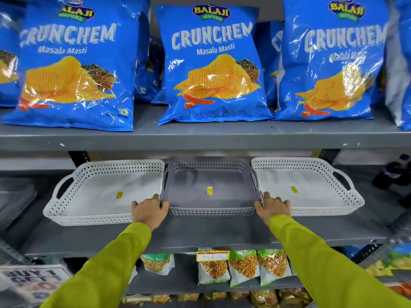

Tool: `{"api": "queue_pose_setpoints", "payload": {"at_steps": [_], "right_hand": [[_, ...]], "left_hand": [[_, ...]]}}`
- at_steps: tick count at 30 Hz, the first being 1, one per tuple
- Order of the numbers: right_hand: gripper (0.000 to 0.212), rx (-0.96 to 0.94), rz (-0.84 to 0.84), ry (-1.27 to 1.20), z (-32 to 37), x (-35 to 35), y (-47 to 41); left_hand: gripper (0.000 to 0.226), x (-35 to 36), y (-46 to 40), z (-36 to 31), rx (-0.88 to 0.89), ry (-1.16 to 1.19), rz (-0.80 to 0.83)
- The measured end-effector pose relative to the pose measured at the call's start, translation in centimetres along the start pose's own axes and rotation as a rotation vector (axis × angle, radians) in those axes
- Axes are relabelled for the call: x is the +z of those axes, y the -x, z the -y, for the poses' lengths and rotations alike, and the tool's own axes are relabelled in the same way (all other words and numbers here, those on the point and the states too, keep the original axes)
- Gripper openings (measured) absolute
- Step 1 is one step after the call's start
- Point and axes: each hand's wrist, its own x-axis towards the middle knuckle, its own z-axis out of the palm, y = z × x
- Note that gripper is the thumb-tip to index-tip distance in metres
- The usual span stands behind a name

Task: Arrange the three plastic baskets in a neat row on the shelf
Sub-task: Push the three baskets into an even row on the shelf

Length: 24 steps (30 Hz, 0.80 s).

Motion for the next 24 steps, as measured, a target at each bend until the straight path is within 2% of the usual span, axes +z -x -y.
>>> {"api": "queue_pose_setpoints", "payload": {"at_steps": [7,12,24], "right_hand": [[0.044,-0.006,-0.018,0.001,-0.8,0.6,3.2],[0.042,-0.03,-0.027,0.01,-1.2,0.5,5.1],[0.046,-0.04,-0.046,0.024,-1.6,0.5,6.9]], "left_hand": [[0.039,0.0,3.9,1.1,0.026,-0.029,-0.032],[0.052,-0.3,6.0,1.4,0.053,-0.069,-0.059],[0.052,-0.5,7.4,1.9,0.061,-0.083,-0.108]]}}
